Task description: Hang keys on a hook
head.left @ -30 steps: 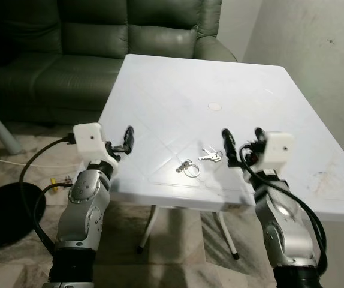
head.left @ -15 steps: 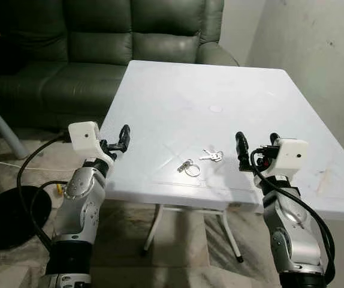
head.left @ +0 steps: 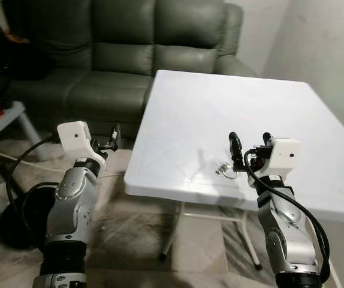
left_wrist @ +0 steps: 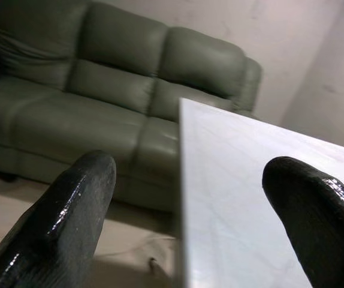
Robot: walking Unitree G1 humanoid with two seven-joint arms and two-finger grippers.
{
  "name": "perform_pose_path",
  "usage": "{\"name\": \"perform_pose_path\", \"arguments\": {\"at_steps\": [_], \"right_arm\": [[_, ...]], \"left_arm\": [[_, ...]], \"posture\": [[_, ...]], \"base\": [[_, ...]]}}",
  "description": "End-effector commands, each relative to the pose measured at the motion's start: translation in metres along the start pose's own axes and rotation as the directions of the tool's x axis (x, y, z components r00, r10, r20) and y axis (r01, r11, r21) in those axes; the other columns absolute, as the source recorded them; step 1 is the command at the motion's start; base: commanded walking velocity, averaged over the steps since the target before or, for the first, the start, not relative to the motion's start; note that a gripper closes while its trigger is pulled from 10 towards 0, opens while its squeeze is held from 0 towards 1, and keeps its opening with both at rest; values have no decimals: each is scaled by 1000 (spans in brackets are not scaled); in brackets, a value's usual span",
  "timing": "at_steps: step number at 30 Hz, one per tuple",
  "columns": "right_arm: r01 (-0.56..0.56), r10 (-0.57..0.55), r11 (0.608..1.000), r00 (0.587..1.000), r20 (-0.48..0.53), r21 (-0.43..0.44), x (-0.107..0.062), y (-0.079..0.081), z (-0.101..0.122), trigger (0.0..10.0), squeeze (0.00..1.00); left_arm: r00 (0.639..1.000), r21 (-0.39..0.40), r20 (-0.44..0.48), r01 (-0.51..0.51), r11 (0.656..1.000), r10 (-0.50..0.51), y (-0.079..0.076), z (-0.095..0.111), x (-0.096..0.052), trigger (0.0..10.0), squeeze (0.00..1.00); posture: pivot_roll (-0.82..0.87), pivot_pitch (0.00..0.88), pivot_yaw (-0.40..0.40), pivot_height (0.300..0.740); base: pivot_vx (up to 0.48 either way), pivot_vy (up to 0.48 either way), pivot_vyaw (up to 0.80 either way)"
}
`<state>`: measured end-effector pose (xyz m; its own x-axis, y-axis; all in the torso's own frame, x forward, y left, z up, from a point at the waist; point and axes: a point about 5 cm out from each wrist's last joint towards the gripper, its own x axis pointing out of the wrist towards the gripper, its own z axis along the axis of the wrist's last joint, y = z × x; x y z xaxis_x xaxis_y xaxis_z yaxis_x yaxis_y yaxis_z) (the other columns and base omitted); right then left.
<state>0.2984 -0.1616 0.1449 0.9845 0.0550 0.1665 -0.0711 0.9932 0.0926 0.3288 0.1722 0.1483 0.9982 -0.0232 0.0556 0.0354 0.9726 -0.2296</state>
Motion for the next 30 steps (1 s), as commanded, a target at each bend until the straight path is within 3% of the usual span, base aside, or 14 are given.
{"name": "perform_pose_path", "arguments": {"at_steps": [1, 23, 30], "right_arm": [[18, -18, 1000, 1000, 7, -12, -1, -5, 4, 10000, 0], [7, -7, 1000, 1000, -9, -23, -2, -2, 2, 10000, 0], [5, -5, 1000, 1000, -14, -21, -3, -2, 2, 10000, 0]], "left_arm": [[1000, -10, -19, -17, 1000, 17, -3, -2, 2, 10000, 0], [1000, -44, 4, -24, 999, 24, -3, 0, 2, 10000, 0], [1000, -57, 0, -26, 998, 26, -2, -1, 3, 10000, 0]], "posture": [[-76, 8, -58, 740], [-78, 25, -65, 740], [-77, 24, -66, 740]], "base": [[0, 0, 0], [0, 0, 0], [0, 338, 0]]}}
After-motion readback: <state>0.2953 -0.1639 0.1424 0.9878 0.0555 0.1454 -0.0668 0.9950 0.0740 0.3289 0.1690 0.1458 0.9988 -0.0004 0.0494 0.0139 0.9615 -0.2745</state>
